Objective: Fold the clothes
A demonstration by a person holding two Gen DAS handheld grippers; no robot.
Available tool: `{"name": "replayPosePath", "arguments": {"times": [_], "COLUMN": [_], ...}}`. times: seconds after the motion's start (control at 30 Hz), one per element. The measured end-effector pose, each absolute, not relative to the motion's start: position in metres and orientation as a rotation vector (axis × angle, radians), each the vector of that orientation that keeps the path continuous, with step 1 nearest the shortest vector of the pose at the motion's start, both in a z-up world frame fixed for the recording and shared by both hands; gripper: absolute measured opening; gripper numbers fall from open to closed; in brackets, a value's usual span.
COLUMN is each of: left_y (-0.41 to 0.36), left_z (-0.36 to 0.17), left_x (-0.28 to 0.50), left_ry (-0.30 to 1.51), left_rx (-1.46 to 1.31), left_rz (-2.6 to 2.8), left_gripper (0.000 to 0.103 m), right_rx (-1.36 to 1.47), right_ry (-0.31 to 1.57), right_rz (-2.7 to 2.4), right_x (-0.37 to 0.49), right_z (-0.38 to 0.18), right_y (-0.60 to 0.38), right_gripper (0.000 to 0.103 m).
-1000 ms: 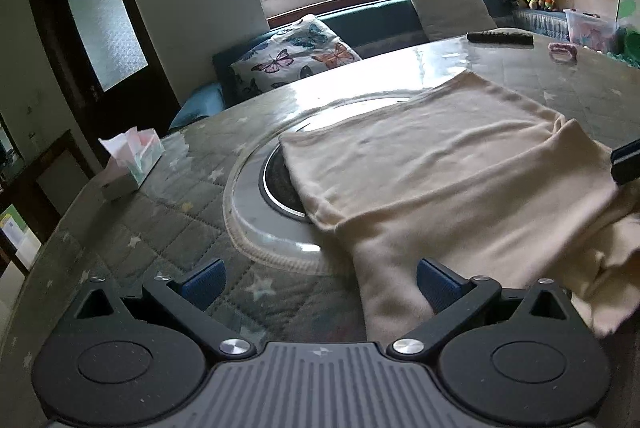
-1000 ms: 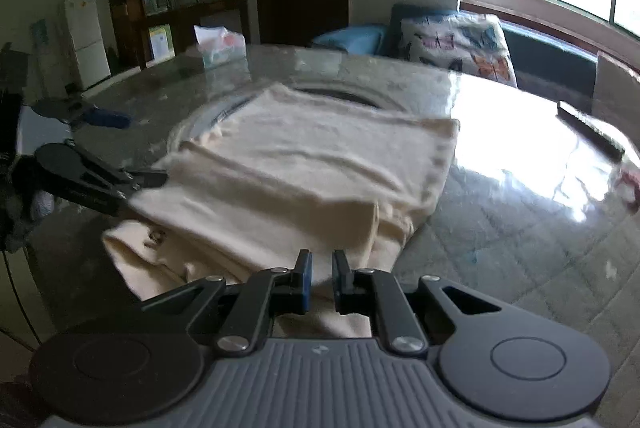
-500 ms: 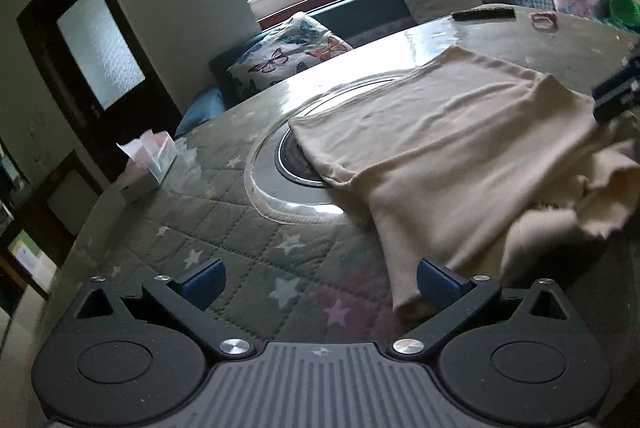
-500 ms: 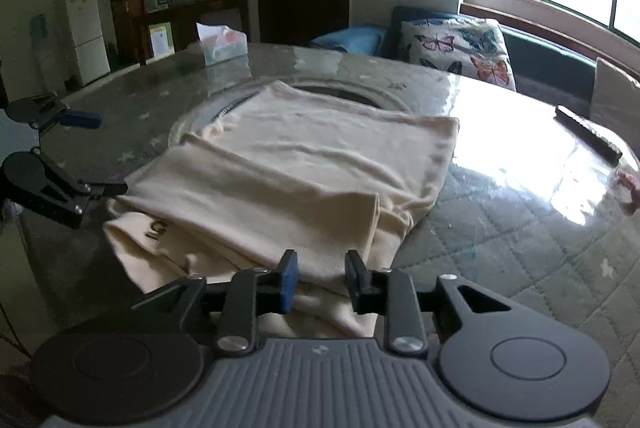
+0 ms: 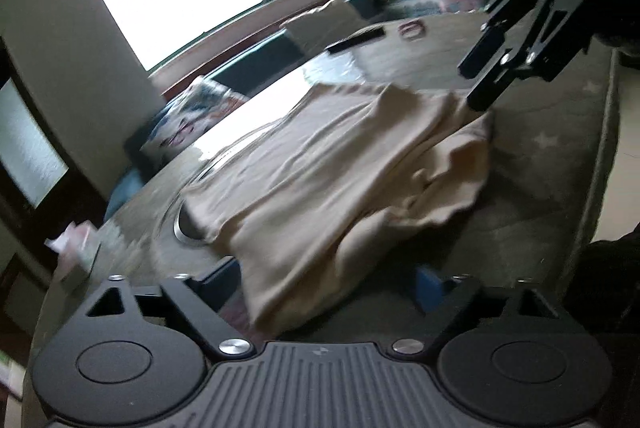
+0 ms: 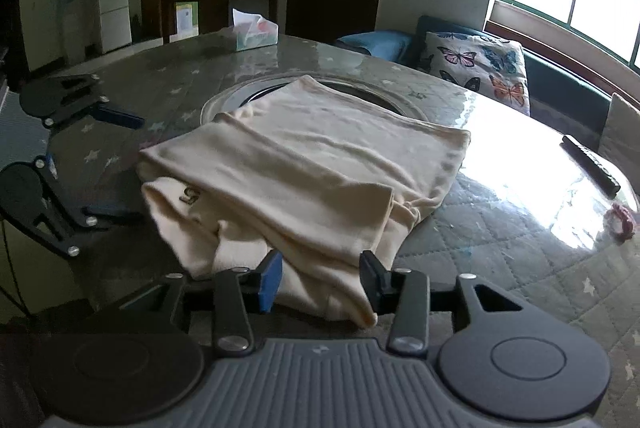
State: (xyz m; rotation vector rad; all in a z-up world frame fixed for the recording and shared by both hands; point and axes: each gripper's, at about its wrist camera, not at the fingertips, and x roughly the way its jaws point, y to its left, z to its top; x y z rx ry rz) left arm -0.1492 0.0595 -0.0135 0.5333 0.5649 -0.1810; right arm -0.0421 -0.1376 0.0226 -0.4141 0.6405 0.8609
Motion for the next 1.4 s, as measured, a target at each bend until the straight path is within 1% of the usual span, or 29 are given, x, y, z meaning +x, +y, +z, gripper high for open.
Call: {"name": "replayPosePath", "arguments": {"times": [0.03, 0.07, 0.13, 0.17, 0.2, 0.23, 0.3, 0.33, 0.43, 0.57, 0.67, 0.77, 0.8, 0.83, 0.9, 0.97, 1.0, 1.03, 1.2, 1.37, 1.4], "left_y": [0.057, 0.056, 0.055, 0.055, 0.056, 0.057, 0.061, 0.063, 0.070, 0.076, 0.080, 0.084, 0.086, 0.087, 0.088, 0.089, 0.089, 0.089, 0.088, 0.085, 0.085], "left_z": [-0.014, -0.014, -0.013, -0.011, -0.010, -0.008, -0.001, 0.003, 0.013, 0.020, 0.021, 0.019, 0.019, 0.018, 0.018, 0.017, 0.017, 0.015, 0.006, -0.006, -0.008], "left_x": [-0.147, -0.145, -0.142, -0.140, -0.138, -0.135, -0.129, -0.126, -0.114, -0.098, -0.089, -0.087, -0.087, -0.089, -0.096, -0.104, -0.108, -0.112, -0.130, -0.135, -0.135], "left_ry": [0.559, 0.556, 0.553, 0.552, 0.551, 0.550, 0.539, 0.535, 0.536, 0.542, 0.553, 0.567, 0.573, 0.576, 0.575, 0.575, 0.573, 0.572, 0.565, 0.549, 0.546], "left_rx": [0.535, 0.534, 0.524, 0.511, 0.498, 0.485, 0.453, 0.437, 0.390, 0.340, 0.312, 0.284, 0.274, 0.269, 0.267, 0.276, 0.283, 0.290, 0.342, 0.427, 0.445], "left_rz": [-0.200, -0.217, -0.243, -0.253, -0.263, -0.272, -0.276, -0.274, -0.272, -0.273, -0.274, -0.274, -0.273, -0.271, -0.271, -0.266, -0.259, -0.249, -0.216, -0.196, -0.193], "left_gripper": [0.072, 0.067, 0.043, 0.039, 0.029, 0.022, 0.018, 0.015, 0.012, 0.012, 0.012, 0.012, 0.015, 0.016, 0.019, 0.025, 0.034, 0.041, 0.047, 0.047, 0.045], "right_rx": [-0.420, -0.426, -0.440, -0.451, -0.461, -0.477, -0.509, -0.522, -0.552, -0.566, -0.558, -0.516, -0.500, -0.485, -0.441, -0.392, -0.373, -0.361, -0.303, -0.289, -0.287], "right_ry": [0.641, 0.642, 0.642, 0.640, 0.637, 0.628, 0.608, 0.599, 0.577, 0.546, 0.539, 0.580, 0.595, 0.611, 0.643, 0.667, 0.674, 0.677, 0.686, 0.665, 0.662], "right_rz": [0.863, 0.867, 0.877, 0.884, 0.890, 0.899, 0.917, 0.927, 0.954, 0.974, 0.991, 1.006, 1.011, 1.015, 1.014, 1.010, 1.009, 1.007, 0.999, 0.991, 0.988], "right_x": [-0.043, -0.044, -0.047, -0.049, -0.051, -0.053, -0.057, -0.058, -0.058, -0.052, -0.044, -0.033, -0.030, -0.026, -0.018, -0.011, -0.008, -0.006, 0.001, 0.003, 0.003], "right_z": [0.022, 0.022, 0.021, 0.020, 0.020, 0.019, 0.019, 0.018, 0.015, 0.011, 0.007, 0.005, 0.005, 0.004, 0.006, 0.011, 0.013, 0.015, 0.025, 0.033, 0.034], "right_y": [-0.139, -0.139, -0.140, -0.140, -0.140, -0.139, -0.137, -0.136, -0.130, -0.119, -0.111, -0.105, -0.103, -0.101, -0.101, -0.103, -0.103, -0.102, -0.101, -0.099, -0.099], "right_gripper": [0.046, 0.046, 0.048, 0.049, 0.052, 0.056, 0.058, 0.061, 0.061, 0.061, 0.056, 0.040, 0.026, 0.018, 0.014, 0.012, 0.012, 0.011, 0.010, 0.010, 0.010]}}
